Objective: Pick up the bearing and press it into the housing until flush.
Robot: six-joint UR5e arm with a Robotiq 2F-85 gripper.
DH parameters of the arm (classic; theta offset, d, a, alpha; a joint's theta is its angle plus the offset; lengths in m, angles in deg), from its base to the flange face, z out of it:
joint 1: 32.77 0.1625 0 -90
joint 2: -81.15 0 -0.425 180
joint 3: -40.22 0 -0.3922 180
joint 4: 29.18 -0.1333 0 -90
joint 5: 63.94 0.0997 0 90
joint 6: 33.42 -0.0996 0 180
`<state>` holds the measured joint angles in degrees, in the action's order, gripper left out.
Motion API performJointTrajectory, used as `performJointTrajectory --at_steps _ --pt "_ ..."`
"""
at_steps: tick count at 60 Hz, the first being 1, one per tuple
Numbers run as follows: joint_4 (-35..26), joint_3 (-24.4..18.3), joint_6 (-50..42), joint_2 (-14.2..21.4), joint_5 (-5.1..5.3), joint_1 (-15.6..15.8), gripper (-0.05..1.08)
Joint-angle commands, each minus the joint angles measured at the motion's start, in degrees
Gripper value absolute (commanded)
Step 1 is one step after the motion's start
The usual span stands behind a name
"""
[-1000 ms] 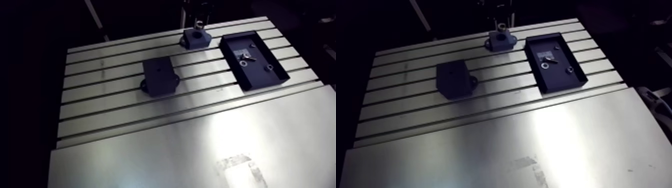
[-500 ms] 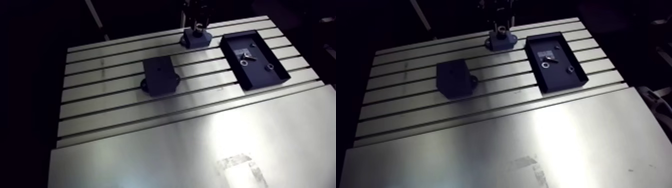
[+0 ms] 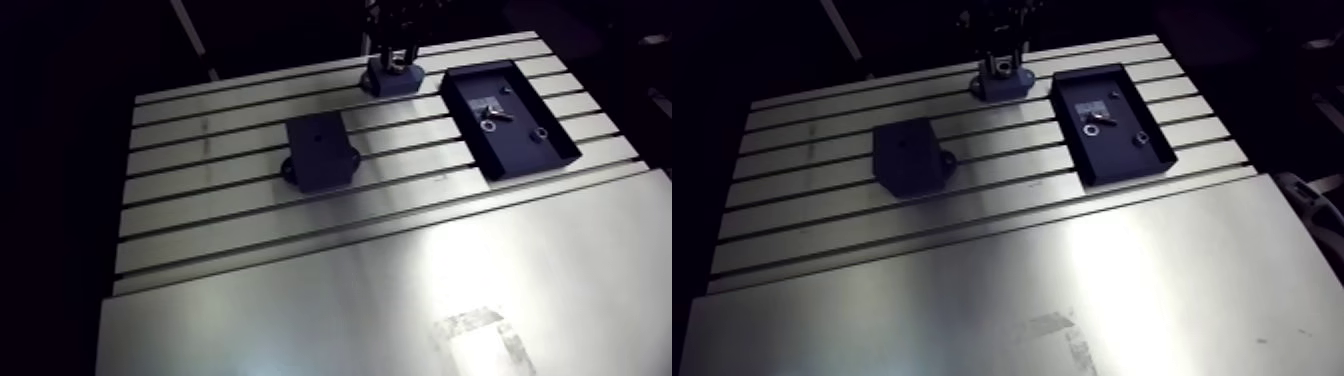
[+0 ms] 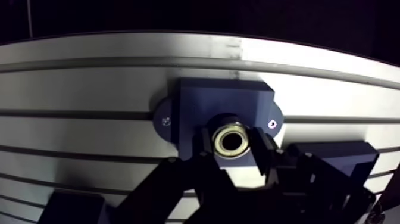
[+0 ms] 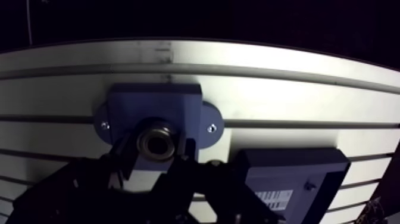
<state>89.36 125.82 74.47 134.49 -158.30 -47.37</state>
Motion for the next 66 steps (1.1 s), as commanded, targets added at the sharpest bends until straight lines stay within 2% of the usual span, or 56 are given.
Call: performJointTrajectory --at_steps 1,66 --pt "0.2 0.1 0.0 0.0 0.01 0.0 0.58" --pt "0.2 0.1 0.1 -0.7 -0.16 0.3 0.58"
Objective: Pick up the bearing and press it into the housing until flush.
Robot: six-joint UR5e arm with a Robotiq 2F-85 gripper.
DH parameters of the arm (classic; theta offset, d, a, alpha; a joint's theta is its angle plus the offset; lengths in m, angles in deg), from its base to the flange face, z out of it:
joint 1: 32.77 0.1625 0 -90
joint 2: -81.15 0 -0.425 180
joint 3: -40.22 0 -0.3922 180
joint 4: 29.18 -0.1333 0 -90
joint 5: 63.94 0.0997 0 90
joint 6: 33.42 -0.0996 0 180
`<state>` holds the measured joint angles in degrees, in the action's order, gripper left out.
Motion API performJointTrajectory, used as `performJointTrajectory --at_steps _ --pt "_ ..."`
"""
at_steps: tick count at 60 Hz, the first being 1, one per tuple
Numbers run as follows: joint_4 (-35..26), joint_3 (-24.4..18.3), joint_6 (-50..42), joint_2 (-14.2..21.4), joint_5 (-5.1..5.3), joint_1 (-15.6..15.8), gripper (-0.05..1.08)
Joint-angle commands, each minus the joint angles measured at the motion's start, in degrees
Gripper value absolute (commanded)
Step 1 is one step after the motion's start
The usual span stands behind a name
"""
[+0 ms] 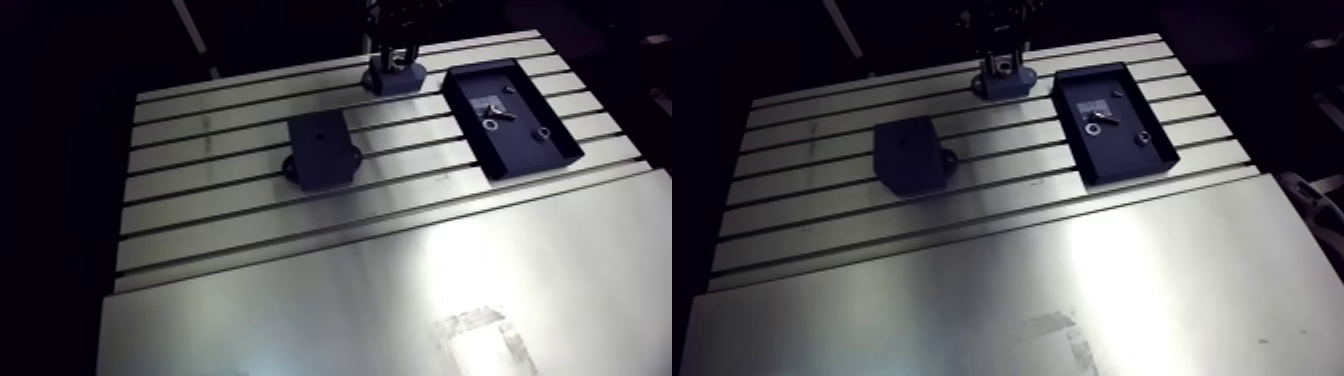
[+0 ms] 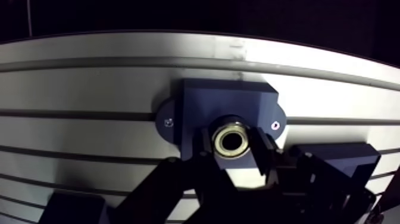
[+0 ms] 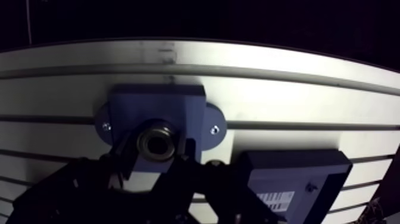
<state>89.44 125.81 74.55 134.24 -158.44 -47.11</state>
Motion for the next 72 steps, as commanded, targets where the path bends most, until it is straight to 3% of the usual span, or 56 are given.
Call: performJointTrajectory --at_steps 1,25,27,28,29,30,31,55,57,58,59,60,61,62,63,67,72 --pt "0.1 0.1 0.0 -0.4 -0.03 0.0 0.58" --pt "0.0 -0.1 0.1 -0.3 0.06 0.1 0.57" --pt "0.1 0.0 -0.1 -0.3 0.06 0.1 0.52" --pt "0.1 -0.1 0.0 -0.3 0.14 0.1 0.36" --pt "0.0 -0.2 0.0 -0.3 0.22 0.0 0.13" --pt "0.0 -0.2 0.0 -0.3 0.22 0.0 0.13" --pt "-0.1 -0.3 0.1 -0.2 0.23 0.0 0.02" --pt "-2.0 -1.7 -0.1 4.0 0.5 -0.1 0.0" --pt "-2.5 -1.8 -0.1 4.1 0.58 -0.1 0.04" --pt "-2.8 -1.8 -0.1 4.2 0.74 -0.2 0.23" --pt "-2.9 -1.8 -0.4 4.2 0.91 -0.3 0.56" --pt "-2.9 -1.8 -0.4 4.2 0.91 -0.3 0.56" --pt "-3.0 -1.7 -0.6 4.2 1.23 -0.5 0.81" --pt "-3.0 -1.7 -0.6 4.2 1.23 -0.5 0.81" --pt "-2.9 -1.4 -0.2 4.1 1.51 -0.4 0.95" --pt "-3.1 -1.1 -0.9 3.8 1.54 -0.5 1.07" --pt "-3.3 -1.1 -1.8 3.7 1.17 -0.5 1.08"
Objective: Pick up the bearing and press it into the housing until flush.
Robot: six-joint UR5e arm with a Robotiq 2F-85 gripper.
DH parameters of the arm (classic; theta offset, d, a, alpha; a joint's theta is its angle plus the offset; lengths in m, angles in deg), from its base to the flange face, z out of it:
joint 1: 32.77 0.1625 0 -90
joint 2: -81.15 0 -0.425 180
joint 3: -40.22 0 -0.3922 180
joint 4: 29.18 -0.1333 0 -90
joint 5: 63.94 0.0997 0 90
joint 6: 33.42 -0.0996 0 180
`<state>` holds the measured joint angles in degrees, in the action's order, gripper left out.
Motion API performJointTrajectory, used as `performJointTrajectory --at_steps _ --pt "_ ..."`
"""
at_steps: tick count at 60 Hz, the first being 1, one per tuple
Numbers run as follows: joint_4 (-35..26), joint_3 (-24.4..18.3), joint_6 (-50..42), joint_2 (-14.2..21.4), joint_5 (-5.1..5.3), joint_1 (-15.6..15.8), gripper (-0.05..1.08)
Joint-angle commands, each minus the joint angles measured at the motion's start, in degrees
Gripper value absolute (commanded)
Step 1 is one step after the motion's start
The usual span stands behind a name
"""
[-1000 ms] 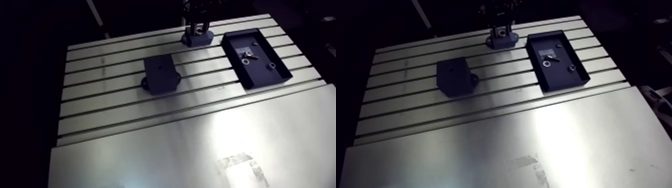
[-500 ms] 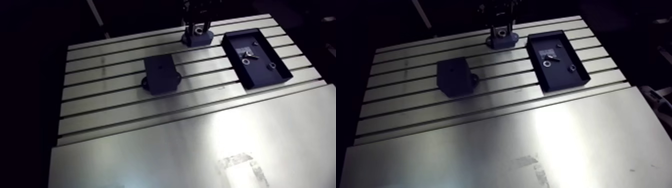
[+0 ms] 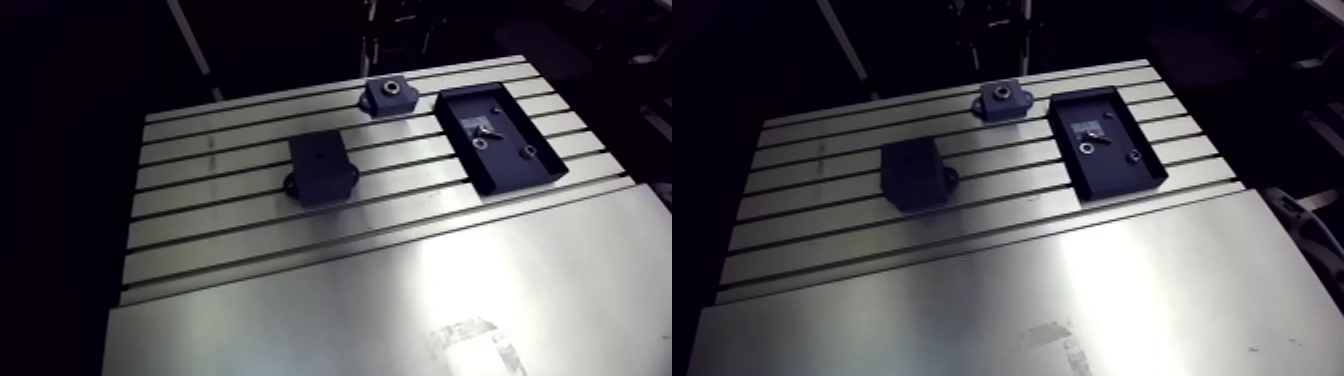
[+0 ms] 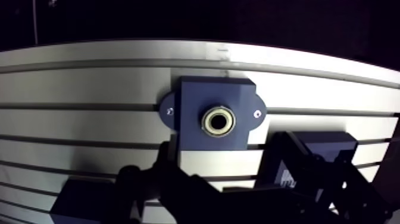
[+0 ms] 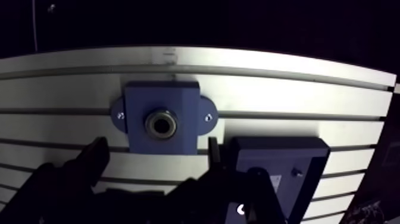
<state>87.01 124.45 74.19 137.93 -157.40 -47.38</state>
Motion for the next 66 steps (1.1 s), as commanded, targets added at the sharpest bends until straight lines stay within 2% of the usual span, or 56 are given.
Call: performJointTrajectory --at_steps 1,31,53,66 --pt "-0.9 0.4 -1.7 0.0 0.08 -0.2 1.08" --pt "-1.2 -0.2 -1.8 -1.4 0.6 -0.3 1.08" --pt "-0.7 0.2 -1.9 -2.3 1.64 -0.4 1.08" --pt "-0.1 0.3 -1.9 -3.0 1.65 -0.6 1.08"
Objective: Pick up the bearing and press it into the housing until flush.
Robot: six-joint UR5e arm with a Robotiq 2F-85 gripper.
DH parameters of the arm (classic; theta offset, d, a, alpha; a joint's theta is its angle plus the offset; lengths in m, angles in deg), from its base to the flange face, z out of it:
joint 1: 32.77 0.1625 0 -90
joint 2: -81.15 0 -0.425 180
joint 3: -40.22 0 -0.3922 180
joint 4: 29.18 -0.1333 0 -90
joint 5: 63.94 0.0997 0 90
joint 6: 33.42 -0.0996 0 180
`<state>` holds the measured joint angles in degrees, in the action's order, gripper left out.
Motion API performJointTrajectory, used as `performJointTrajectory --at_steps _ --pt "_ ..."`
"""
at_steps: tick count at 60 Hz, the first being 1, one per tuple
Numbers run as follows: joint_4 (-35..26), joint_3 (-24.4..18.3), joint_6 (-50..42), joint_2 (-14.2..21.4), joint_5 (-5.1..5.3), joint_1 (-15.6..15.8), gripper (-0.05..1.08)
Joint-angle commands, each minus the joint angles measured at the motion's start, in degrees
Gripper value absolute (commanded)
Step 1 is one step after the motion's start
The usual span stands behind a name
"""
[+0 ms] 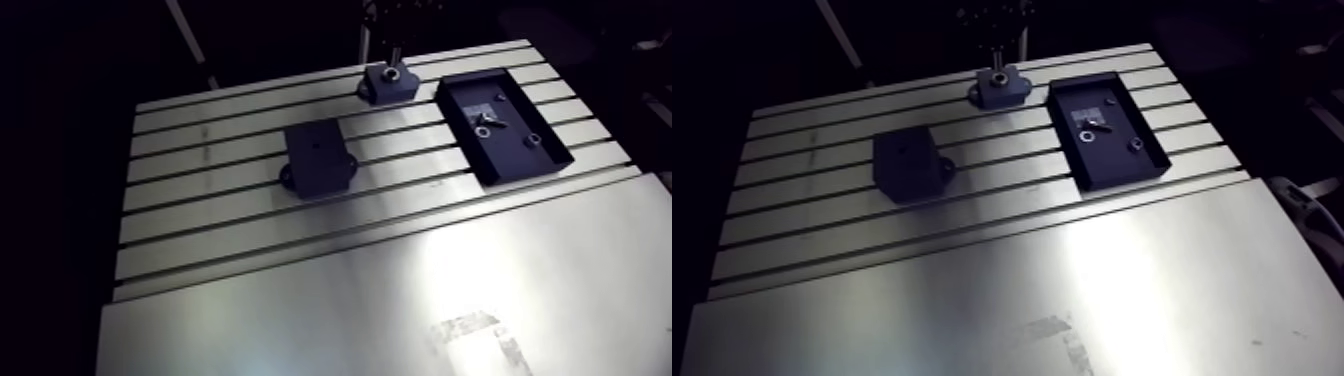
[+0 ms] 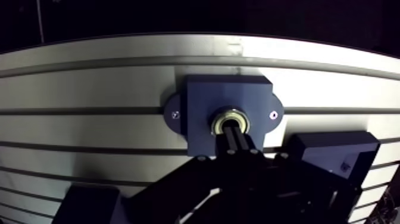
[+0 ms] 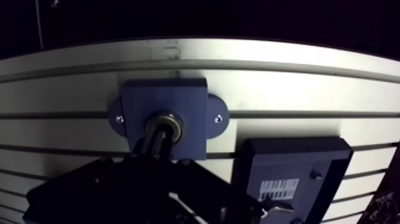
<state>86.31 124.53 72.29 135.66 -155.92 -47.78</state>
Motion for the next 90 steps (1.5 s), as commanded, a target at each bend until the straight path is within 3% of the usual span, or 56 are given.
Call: performJointTrajectory --at_steps 1,90 --pt "0.6 0.2 0.0 -0.8 0.17 -0.2 1.08" --pt "2.7 1.3 0.2 -1.3 0.09 -0.3 1.08"
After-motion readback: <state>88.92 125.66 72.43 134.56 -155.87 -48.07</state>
